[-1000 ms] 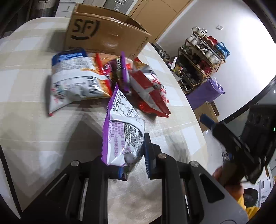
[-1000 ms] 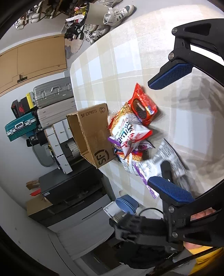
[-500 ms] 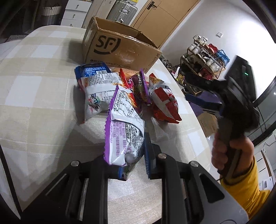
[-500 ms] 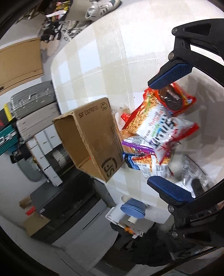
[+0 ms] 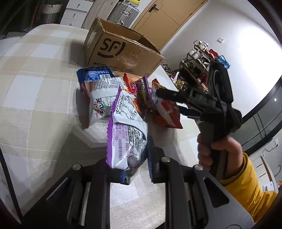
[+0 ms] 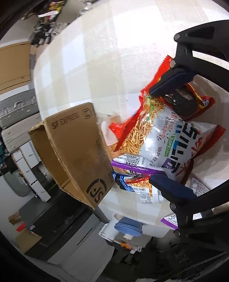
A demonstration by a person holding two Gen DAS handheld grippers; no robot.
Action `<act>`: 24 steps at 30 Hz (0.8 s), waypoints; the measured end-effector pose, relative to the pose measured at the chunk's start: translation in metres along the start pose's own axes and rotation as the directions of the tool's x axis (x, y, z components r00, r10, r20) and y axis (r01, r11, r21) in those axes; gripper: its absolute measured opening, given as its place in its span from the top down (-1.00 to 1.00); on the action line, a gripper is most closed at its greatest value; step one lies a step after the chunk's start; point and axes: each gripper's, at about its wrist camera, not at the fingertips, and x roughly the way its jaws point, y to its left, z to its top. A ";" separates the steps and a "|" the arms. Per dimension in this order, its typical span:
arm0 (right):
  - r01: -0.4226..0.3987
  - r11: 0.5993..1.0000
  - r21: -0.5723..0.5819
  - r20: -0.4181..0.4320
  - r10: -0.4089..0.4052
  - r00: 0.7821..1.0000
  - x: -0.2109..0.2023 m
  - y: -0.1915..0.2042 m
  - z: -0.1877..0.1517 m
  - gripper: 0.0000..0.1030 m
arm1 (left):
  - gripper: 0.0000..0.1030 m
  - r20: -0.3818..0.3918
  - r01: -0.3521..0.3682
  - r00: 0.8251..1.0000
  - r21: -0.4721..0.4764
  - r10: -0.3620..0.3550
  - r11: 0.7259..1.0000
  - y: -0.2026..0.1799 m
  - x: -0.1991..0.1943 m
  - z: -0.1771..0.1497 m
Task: Organize snacks
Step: 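Grasp the noodle snack bag with the right gripper while the left holds its bag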
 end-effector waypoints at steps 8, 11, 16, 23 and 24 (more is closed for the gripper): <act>0.023 0.999 -0.041 0.027 -0.022 0.999 -0.003 0.000 -0.009 -0.13 | 0.69 -0.007 0.012 1.000 -0.009 -0.012 1.000 0.002 -0.001 -0.002; 0.032 0.997 -0.073 0.048 -0.029 0.998 -0.007 0.003 -0.013 -0.06 | 0.69 -0.013 0.005 1.000 -0.016 -0.006 1.000 0.003 0.000 -0.003; -0.010 0.998 -0.055 0.075 0.014 0.997 -0.016 -0.001 -0.018 -0.02 | 0.69 -0.011 -0.004 1.000 -0.016 0.004 1.000 0.001 -0.004 -0.004; -0.096 0.993 -0.061 0.133 0.104 0.986 -0.040 0.002 -0.031 -0.02 | 0.69 0.002 -0.021 1.000 -0.003 0.021 1.000 -0.009 -0.011 -0.002; -0.100 0.993 -0.066 0.140 0.108 0.984 -0.044 0.003 -0.033 -0.02 | 0.69 0.003 -0.023 1.000 0.004 0.023 1.000 -0.011 -0.012 -0.002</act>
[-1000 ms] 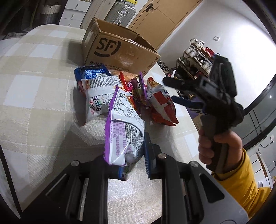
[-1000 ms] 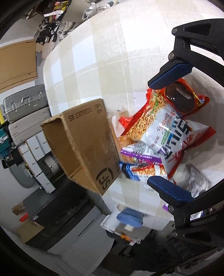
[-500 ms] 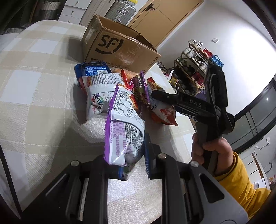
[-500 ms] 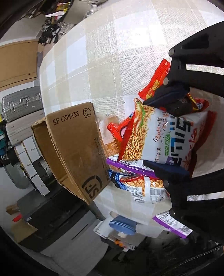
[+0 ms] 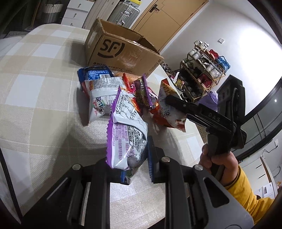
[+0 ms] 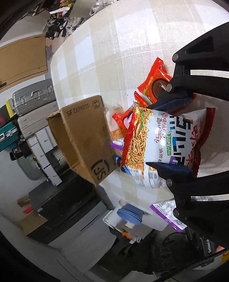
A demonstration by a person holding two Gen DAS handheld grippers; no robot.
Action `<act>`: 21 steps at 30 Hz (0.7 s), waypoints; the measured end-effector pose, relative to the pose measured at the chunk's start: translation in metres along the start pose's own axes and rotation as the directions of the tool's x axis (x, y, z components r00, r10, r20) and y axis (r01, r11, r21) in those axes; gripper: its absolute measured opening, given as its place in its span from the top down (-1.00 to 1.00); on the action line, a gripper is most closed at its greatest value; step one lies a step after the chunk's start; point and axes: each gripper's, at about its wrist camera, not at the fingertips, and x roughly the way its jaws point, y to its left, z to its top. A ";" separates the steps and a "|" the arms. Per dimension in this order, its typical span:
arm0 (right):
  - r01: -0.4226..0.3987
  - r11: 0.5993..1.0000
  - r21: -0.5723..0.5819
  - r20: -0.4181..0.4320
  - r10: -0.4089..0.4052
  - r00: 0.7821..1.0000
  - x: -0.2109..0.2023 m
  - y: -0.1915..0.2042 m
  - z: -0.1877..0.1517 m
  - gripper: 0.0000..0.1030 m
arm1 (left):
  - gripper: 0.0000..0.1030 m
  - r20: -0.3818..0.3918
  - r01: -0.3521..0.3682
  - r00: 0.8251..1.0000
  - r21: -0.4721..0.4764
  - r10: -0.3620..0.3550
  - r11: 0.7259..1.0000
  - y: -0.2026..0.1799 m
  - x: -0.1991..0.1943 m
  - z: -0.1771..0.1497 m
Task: Organize snacks
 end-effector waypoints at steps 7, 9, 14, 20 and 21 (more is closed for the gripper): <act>-0.096 0.995 0.000 0.052 0.096 0.994 -0.030 0.015 -0.007 -0.02 | 0.69 0.018 -0.020 1.000 0.021 0.020 1.000 -0.011 -0.012 0.004; -0.132 0.991 -0.018 0.064 0.133 0.989 -0.039 0.023 -0.012 -0.02 | 0.69 0.036 -0.026 0.999 0.035 0.025 0.999 -0.014 -0.020 0.008; -0.159 0.985 -0.062 0.080 0.164 0.983 -0.058 0.038 -0.027 -0.01 | 0.69 0.058 -0.056 0.997 0.038 0.053 0.998 -0.017 -0.032 0.012; -0.168 0.982 -0.086 0.090 0.175 0.980 -0.070 0.040 -0.048 -0.01 | 0.69 0.059 -0.065 0.996 0.044 0.062 0.997 -0.024 -0.040 0.003; -0.171 0.981 -0.088 0.088 0.179 0.980 -0.071 0.039 -0.050 -0.01 | 0.69 0.060 -0.062 0.996 0.040 0.060 0.997 -0.024 -0.042 0.000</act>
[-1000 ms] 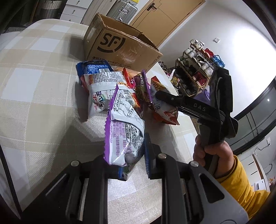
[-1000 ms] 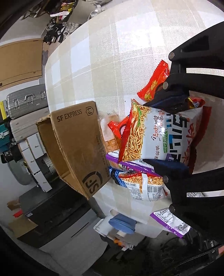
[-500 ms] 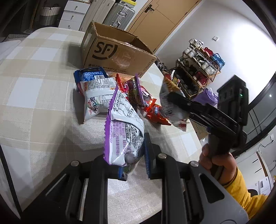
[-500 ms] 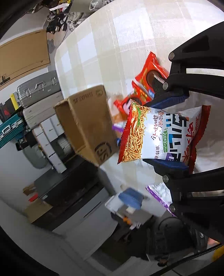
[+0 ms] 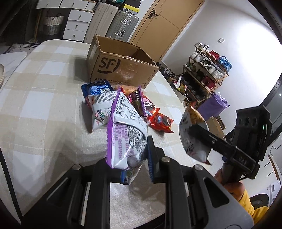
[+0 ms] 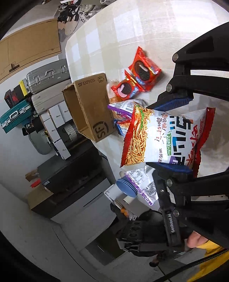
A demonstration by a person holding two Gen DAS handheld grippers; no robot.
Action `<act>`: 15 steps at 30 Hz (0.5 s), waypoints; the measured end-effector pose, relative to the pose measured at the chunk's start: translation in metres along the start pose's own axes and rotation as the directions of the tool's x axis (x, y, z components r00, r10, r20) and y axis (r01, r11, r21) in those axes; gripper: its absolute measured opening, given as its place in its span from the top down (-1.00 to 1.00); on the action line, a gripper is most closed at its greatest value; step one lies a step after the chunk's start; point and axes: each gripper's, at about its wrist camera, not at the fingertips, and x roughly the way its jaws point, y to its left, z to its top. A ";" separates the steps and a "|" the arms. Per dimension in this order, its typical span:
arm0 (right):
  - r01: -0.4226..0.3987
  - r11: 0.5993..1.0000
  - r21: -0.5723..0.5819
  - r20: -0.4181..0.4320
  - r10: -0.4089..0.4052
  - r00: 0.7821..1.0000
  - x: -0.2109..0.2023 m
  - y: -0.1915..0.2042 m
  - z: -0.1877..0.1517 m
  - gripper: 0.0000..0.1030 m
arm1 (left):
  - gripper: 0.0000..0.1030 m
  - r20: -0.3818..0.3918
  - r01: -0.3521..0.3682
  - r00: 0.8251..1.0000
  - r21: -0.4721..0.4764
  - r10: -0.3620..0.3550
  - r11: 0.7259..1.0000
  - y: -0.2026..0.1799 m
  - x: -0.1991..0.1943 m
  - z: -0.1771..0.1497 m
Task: Organize snacks
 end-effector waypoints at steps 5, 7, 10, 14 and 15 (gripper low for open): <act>-0.007 1.000 -0.007 0.005 0.007 1.000 -0.005 0.001 -0.008 -0.02 | 0.69 0.000 -0.002 1.000 0.005 0.002 1.000 -0.006 -0.002 -0.005; -0.014 1.000 -0.006 0.010 0.014 1.000 -0.008 0.001 -0.009 -0.01 | 0.69 0.004 -0.009 1.000 0.012 0.009 1.000 -0.009 -0.005 -0.006; -0.023 1.000 0.001 0.018 0.023 1.000 -0.010 0.001 -0.009 -0.02 | 0.69 0.009 -0.014 1.000 0.027 0.013 1.000 -0.013 -0.008 -0.006; -0.017 1.000 0.005 0.018 0.017 1.000 -0.010 0.000 -0.009 -0.02 | 0.69 0.013 -0.016 1.000 0.042 0.016 0.999 -0.016 -0.010 -0.006; -0.020 1.000 0.006 0.015 0.020 1.000 -0.010 0.000 -0.009 -0.02 | 0.69 0.012 -0.016 1.000 0.042 0.016 0.999 -0.016 -0.010 -0.006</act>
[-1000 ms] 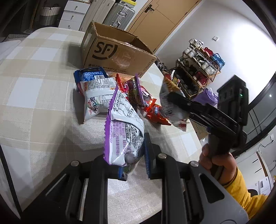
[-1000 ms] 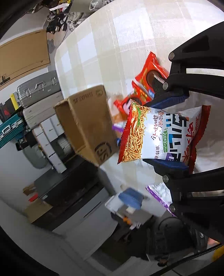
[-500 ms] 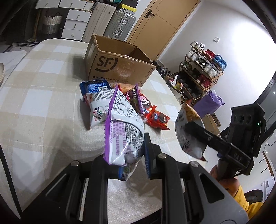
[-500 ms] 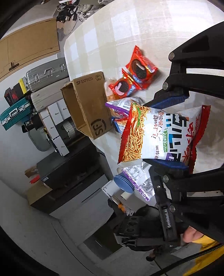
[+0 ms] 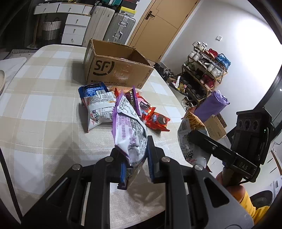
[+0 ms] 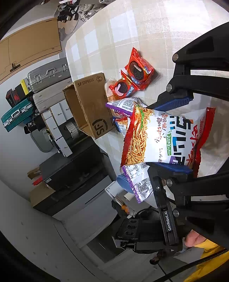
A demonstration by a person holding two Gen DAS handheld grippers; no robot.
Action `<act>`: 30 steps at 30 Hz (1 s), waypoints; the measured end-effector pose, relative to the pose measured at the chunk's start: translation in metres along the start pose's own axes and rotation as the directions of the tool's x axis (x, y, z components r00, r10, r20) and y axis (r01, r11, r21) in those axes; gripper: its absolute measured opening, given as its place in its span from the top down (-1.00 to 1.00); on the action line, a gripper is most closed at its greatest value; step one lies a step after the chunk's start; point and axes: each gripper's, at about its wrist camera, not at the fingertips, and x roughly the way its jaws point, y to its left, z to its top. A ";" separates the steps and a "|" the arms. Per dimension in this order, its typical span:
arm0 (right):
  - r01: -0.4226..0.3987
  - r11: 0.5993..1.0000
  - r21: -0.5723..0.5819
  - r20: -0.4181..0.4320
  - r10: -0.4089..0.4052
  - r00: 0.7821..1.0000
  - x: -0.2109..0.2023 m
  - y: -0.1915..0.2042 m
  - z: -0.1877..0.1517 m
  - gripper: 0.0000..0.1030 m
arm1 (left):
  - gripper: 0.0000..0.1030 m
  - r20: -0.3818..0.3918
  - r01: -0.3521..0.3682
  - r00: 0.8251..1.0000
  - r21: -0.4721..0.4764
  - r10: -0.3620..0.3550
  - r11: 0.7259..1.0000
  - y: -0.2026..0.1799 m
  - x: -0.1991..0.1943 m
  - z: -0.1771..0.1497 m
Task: Organize snacks
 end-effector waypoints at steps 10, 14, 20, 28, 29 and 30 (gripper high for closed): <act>-0.002 1.000 0.008 -0.008 0.002 1.000 0.000 -0.001 0.001 -0.02 | 0.69 -0.017 0.017 1.000 -0.007 -0.017 1.000 0.005 0.006 0.002; -0.003 1.000 0.001 -0.019 0.003 1.000 0.005 0.001 0.005 -0.02 | 0.69 -0.003 0.021 1.000 -0.001 -0.021 1.000 0.007 0.006 0.006; -0.015 0.998 -0.059 -0.011 0.014 1.000 0.013 0.012 0.034 -0.02 | 0.69 0.024 0.031 0.999 0.023 -0.031 0.999 0.008 -0.004 0.023; -0.064 0.993 -0.097 0.029 0.067 0.997 0.017 0.025 0.094 -0.01 | 0.69 0.028 -0.011 1.000 -0.020 0.011 1.000 0.025 -0.008 0.076; -0.068 0.993 -0.092 0.031 0.071 0.997 0.019 0.025 0.100 -0.01 | 0.69 0.035 -0.010 0.999 -0.019 0.010 1.000 0.026 -0.009 0.085; -0.069 0.994 -0.086 0.033 0.072 0.997 0.021 0.024 0.110 -0.01 | 0.69 0.042 -0.004 0.999 -0.022 0.005 1.000 0.028 -0.010 0.094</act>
